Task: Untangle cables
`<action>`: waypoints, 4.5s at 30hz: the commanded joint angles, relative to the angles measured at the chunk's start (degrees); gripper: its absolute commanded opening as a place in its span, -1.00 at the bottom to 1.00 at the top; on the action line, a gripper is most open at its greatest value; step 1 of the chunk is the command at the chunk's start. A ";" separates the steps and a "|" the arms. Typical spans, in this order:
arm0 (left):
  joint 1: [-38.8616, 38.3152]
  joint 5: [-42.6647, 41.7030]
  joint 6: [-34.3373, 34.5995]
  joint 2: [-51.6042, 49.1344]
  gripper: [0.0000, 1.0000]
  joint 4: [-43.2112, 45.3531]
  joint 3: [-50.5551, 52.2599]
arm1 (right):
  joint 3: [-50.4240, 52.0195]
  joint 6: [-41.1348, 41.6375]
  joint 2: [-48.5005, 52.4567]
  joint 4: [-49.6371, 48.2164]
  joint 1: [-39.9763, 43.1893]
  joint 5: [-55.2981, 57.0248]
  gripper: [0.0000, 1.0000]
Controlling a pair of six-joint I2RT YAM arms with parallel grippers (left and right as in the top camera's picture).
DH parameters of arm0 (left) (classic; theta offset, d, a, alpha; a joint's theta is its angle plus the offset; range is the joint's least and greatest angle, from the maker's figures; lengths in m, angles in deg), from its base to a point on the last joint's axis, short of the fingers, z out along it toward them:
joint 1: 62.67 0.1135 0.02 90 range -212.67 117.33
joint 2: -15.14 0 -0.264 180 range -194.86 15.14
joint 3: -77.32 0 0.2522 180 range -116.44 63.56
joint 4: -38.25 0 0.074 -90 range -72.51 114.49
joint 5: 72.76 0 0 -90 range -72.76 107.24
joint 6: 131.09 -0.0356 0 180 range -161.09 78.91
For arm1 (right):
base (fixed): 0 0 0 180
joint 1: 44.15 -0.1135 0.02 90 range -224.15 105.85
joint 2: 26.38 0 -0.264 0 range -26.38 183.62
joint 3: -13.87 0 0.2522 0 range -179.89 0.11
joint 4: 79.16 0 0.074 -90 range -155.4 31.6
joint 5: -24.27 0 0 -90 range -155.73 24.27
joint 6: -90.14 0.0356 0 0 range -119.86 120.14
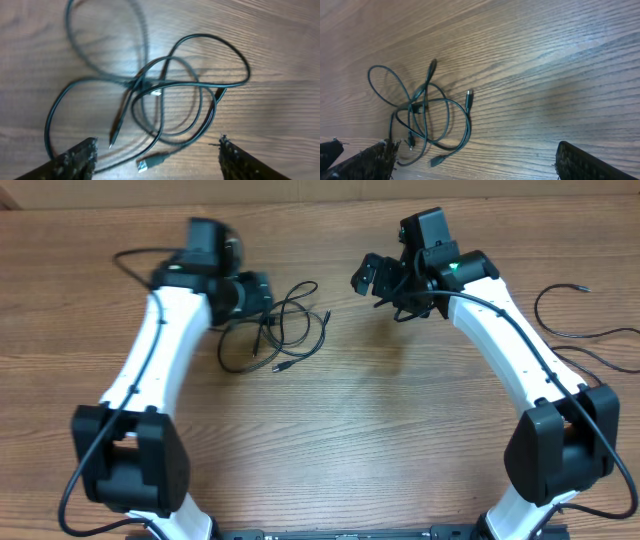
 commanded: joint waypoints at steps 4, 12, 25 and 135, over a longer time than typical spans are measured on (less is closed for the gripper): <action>-8.63 16.00 -2.60 -1.77 0.79 1.68 -0.68 | 3.04 0.15 0.55 0.07 -0.17 7.54 1.00; -9.75 20.33 -2.64 -6.56 0.84 8.13 -0.66 | 6.78 0.15 0.57 -1.11 -0.20 8.44 1.00; -9.38 21.38 -2.64 -17.46 0.75 14.14 -0.66 | 7.91 0.15 0.55 -1.70 -0.20 8.44 1.00; -10.08 6.14 -7.04 9.92 -0.92 -11.91 -17.73 | 9.73 -16.90 0.57 -10.32 -7.87 -23.19 1.00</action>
